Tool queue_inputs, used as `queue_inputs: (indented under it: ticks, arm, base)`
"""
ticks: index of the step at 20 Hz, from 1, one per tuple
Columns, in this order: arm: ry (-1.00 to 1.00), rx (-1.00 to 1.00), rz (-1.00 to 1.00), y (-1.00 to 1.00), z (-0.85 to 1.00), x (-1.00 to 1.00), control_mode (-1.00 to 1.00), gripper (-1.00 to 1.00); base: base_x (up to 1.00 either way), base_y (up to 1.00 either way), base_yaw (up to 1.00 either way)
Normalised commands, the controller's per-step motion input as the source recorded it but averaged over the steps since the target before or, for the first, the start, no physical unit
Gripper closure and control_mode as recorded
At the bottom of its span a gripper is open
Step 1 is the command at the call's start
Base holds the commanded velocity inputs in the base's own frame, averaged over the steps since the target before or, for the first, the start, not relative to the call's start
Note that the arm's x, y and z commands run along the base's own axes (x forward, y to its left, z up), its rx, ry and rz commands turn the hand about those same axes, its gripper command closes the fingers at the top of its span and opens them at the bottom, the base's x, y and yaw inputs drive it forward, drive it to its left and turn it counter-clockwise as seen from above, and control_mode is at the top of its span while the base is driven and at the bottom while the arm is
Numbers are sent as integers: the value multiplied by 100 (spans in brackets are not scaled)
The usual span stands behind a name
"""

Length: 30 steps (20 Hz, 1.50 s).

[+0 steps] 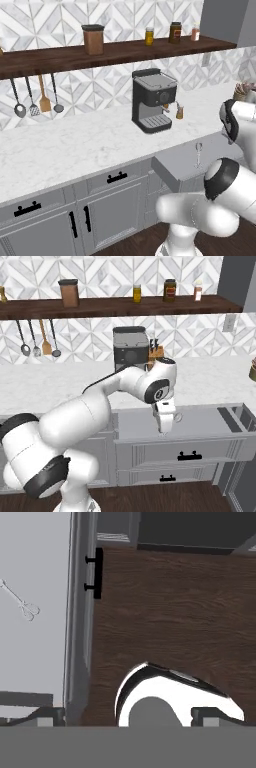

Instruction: Pick the tongs from the drawer and place it on the counter.

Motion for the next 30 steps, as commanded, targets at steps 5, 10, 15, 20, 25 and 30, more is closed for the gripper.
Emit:
queue_inputs:
  ticks: [5,10,15,20,25,30]
  arm:
    - [12,2,-28,-95,-53,70,-100,-100]
    - [22,9,0,-82,-59,42,-100,-100]
    - [14,16,0,-54,-50,9,-100,-100]
    - [-2,13,-1,-6,-18,27,-100,-100]
    - [-4,2,0,0,-34,39,-100,-100]
    - [-1,0,0,11,-47,56,-100,-100]
  base:
    - [0,0,0]
    - [0,0,0]
    - [0,0,0]
    - [0,0,0]
    - [0,0,0]
    - [0,0,0]
